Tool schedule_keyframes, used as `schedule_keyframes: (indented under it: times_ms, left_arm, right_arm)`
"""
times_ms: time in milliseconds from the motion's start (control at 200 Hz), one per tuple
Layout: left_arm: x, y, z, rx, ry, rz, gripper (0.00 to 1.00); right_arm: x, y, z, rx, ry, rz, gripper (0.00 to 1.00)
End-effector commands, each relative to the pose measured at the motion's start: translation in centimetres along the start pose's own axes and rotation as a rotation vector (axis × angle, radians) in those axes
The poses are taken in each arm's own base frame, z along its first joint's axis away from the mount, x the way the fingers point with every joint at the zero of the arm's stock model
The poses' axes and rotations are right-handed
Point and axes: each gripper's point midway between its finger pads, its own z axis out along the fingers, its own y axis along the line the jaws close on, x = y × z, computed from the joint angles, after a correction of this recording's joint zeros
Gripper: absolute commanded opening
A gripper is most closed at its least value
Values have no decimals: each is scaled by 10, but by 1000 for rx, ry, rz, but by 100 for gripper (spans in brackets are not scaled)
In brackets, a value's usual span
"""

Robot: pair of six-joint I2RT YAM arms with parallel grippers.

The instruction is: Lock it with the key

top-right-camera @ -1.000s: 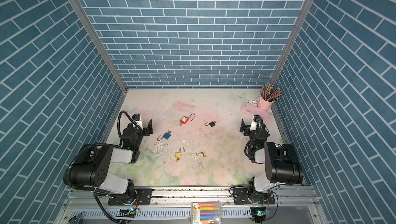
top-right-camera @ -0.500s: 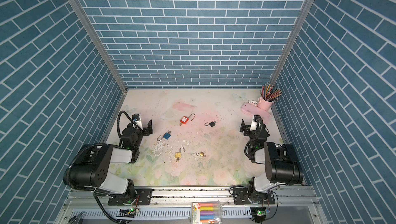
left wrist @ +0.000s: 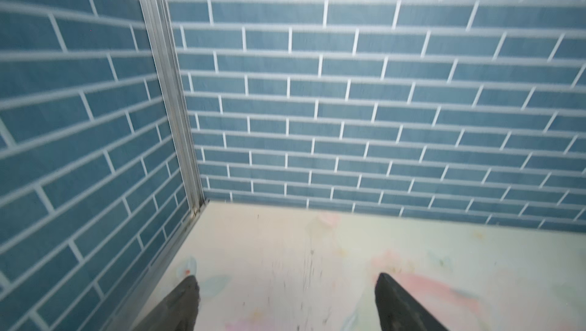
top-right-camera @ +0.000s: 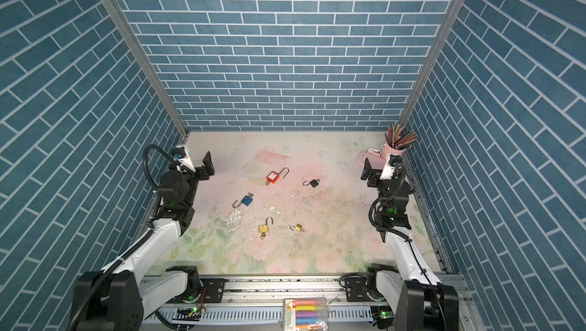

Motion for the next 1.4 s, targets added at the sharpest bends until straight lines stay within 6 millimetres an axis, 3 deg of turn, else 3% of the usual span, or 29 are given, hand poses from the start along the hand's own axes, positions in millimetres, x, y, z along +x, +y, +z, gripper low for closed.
schedule_keyframes:
  times_ms: [0, 75, 170, 270, 375, 460, 605, 845, 980, 1150, 1395]
  left_arm:
    - [-36, -8, -20, 40, 26, -114, 87]
    - [-66, -7, -38, 45, -49, -248, 87]
    - [-86, -11, -56, 89, -100, -356, 88]
    - [-83, 2, -65, 18, -61, -484, 88]
    - [-79, -13, -69, 92, 16, -480, 88]
    - [-61, -25, -66, 130, 139, -500, 87]
    - [-20, -48, -63, 137, 375, -471, 88]
    - [38, -96, -64, 142, 665, -187, 87]
    - [79, -117, -65, 184, 837, -67, 88]
    - [124, -118, -66, 167, 984, 14, 88]
    - [155, -160, -49, 337, 1044, 109, 87]
  right_arm:
    - [12, -12, -12, 110, 164, 311, 98]
    - [-9, -1, -17, 43, 168, 332, 98]
    - [-30, 8, -25, -6, 135, 393, 98]
    - [-37, 14, -33, -34, 117, 516, 98]
    - [-39, 40, -38, -189, 138, 548, 98]
    - [-36, 58, -41, -298, 170, 550, 98]
    - [-18, 69, -44, -359, 242, 563, 98]
    - [15, 90, -49, -369, 356, 481, 98]
    - [39, 117, -48, -377, 454, 385, 97]
    - [66, 157, -63, -422, 498, 168, 95]
    - [87, 216, -104, -652, 426, -88, 95]
